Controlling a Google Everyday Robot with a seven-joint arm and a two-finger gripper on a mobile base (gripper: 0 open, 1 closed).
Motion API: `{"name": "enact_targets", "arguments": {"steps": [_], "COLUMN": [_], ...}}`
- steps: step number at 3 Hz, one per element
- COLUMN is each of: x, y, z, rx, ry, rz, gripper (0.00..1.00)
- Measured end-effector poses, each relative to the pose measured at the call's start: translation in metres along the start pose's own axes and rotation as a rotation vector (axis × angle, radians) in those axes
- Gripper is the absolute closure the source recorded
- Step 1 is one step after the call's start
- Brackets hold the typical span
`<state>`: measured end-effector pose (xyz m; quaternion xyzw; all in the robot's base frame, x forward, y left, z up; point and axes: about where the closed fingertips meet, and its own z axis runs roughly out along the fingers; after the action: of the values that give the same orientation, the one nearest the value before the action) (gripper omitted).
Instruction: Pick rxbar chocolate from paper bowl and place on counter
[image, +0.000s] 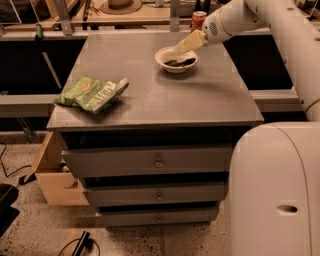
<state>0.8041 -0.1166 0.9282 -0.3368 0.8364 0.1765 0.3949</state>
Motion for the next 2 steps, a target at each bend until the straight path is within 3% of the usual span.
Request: {"name": "enact_targets", "arguments": {"steps": [1,2], "x": [0.0133,0.017], "y": [0.0017,0.0006], "z": [0.0216,0.023], "rx": [-0.021,-0.02], "ry": [0.018,0.024], "rz": [0.021,0.025], "gripper": [0.37,0.36]}}
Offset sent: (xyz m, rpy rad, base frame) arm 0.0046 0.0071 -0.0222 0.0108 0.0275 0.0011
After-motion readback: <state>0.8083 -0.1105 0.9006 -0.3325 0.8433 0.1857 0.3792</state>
